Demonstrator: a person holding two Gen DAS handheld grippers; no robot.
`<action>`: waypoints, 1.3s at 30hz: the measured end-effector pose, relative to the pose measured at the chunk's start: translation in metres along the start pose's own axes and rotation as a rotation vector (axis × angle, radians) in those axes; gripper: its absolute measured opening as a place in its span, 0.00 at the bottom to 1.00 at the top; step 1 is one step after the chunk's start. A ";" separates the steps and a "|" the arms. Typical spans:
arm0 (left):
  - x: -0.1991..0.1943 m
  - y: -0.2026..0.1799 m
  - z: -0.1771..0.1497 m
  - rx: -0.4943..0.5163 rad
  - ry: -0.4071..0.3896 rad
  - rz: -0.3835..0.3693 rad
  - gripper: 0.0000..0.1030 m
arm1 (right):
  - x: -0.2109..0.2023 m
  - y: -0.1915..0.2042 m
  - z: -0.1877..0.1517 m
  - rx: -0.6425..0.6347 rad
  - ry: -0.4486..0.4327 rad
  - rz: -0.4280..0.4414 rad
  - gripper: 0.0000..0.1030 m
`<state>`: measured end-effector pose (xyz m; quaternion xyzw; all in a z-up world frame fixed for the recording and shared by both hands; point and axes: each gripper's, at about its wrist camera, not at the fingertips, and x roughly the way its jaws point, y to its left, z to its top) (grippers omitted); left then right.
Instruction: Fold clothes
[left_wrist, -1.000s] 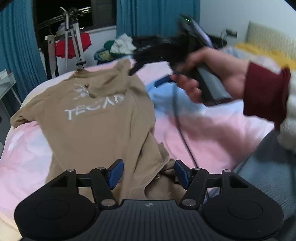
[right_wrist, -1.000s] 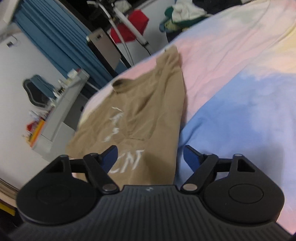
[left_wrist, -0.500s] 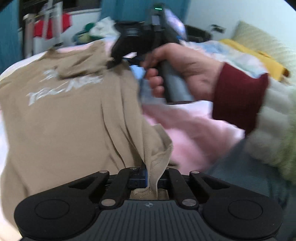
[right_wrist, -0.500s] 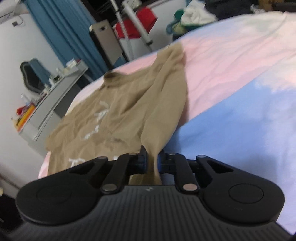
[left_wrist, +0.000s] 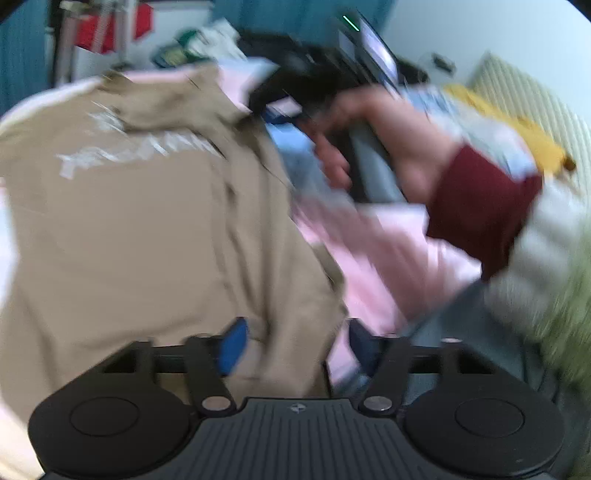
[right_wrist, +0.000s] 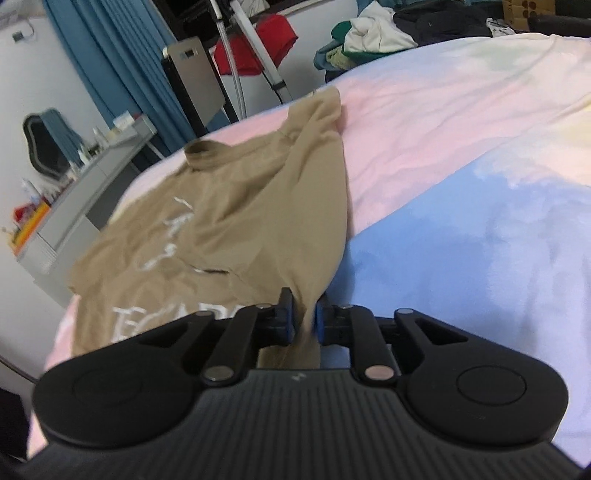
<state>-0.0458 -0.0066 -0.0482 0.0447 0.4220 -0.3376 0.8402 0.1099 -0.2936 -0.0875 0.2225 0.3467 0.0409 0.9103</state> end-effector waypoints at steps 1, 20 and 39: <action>-0.011 0.005 0.004 -0.022 -0.028 0.008 0.78 | -0.008 0.002 -0.001 -0.011 -0.013 -0.003 0.28; 0.020 0.348 0.107 -0.961 -0.363 0.254 0.91 | -0.046 0.029 -0.011 -0.055 -0.125 0.021 0.71; 0.091 0.404 0.200 -0.575 -0.432 0.619 0.10 | -0.005 0.023 -0.015 0.014 -0.060 0.003 0.71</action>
